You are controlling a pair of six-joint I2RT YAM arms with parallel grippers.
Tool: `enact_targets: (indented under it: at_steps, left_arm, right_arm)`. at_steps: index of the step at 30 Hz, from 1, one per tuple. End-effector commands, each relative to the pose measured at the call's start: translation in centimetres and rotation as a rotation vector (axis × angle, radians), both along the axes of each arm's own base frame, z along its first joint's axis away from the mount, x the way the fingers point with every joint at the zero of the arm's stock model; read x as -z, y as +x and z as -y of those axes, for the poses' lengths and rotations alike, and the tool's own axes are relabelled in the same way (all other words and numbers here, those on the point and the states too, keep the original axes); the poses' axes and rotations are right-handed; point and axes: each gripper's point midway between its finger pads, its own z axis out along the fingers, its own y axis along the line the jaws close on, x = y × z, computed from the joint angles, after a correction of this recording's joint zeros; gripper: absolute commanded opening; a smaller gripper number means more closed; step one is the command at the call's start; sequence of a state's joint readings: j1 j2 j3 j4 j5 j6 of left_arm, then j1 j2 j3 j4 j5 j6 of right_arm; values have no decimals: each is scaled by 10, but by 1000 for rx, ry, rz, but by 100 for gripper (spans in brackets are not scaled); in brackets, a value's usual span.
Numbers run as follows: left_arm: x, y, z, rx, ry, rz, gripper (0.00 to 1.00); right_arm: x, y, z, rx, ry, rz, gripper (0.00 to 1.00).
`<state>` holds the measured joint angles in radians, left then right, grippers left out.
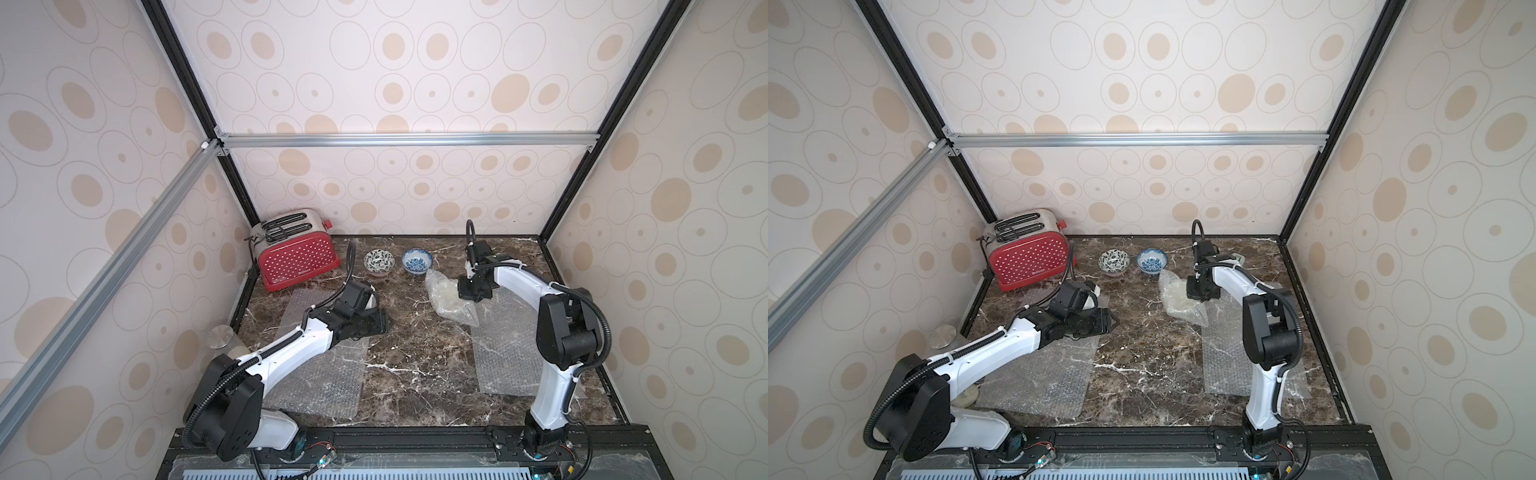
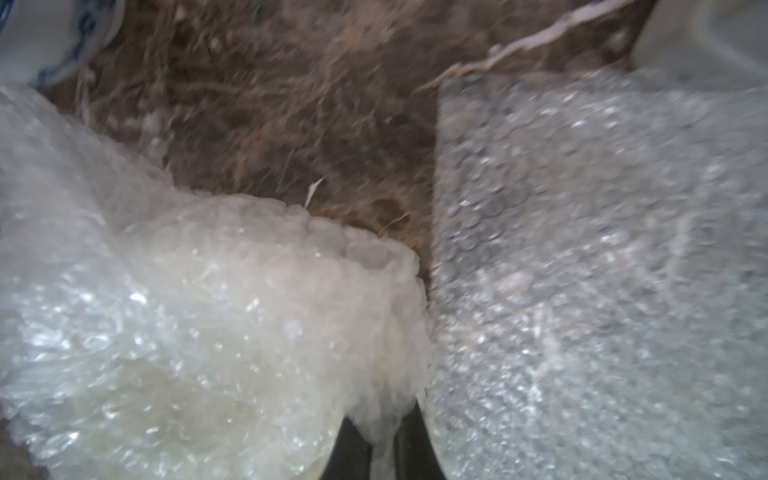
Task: Wrap bowls in bubble wrap
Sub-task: Move the bubble-wrapped bowl to the center of the board.
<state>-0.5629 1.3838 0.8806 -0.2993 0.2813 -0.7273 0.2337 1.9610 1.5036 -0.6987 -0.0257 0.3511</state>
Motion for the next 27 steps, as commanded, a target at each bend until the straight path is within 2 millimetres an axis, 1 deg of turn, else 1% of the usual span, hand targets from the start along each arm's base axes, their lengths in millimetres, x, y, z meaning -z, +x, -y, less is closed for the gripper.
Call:
enact_targets:
  at_steps: [1, 5, 10, 12, 14, 15, 16, 18, 20, 22, 23, 25, 27]
  left_arm:
    - [-16, 5, -3, -1, 12, 42, 62]
    - [-17, 5, -5, -9, 13, 47, 62]
    - [-19, 7, -4, -8, 10, 52, 62]
    - [-20, 7, -6, -10, 17, 55, 62]
    - [-20, 8, -9, -16, 29, 57, 62]
    - [-18, 8, -10, -21, 34, 56, 62]
    - [-17, 9, -12, -27, 37, 56, 62]
    - [-13, 11, -14, -38, 39, 50, 62]
    - [-11, 13, -16, -50, 37, 42, 62]
    - [-11, 17, -20, -67, 39, 40, 62]
    - [-11, 19, -23, -79, 40, 40, 62]
    - [-11, 22, -33, -115, 47, 31, 62]
    - [-8, 23, -49, -163, 62, 15, 62]
  right_arm:
    - [6, 19, 11, 113, 13, -1, 0]
    - [7, 42, 9, 186, 43, 13, 0]
    - [1, 71, 11, 257, 32, 53, 1]
    - [-3, 75, 10, 253, 33, 58, 4]
    - [-10, 75, 8, 230, 43, 79, 15]
    - [-14, 75, 7, 217, 48, 90, 24]
    - [-21, 74, 7, 200, 53, 106, 31]
    - [-34, 72, 4, 168, 67, 128, 39]
    - [-50, 70, -2, 124, 97, 158, 43]
    - [-70, 70, -8, 80, 123, 193, 44]
    - [-79, 68, -8, 74, 125, 202, 44]
    - [-96, 60, -5, 61, 117, 217, 44]
    - [-103, 48, -2, 51, 111, 212, 44]
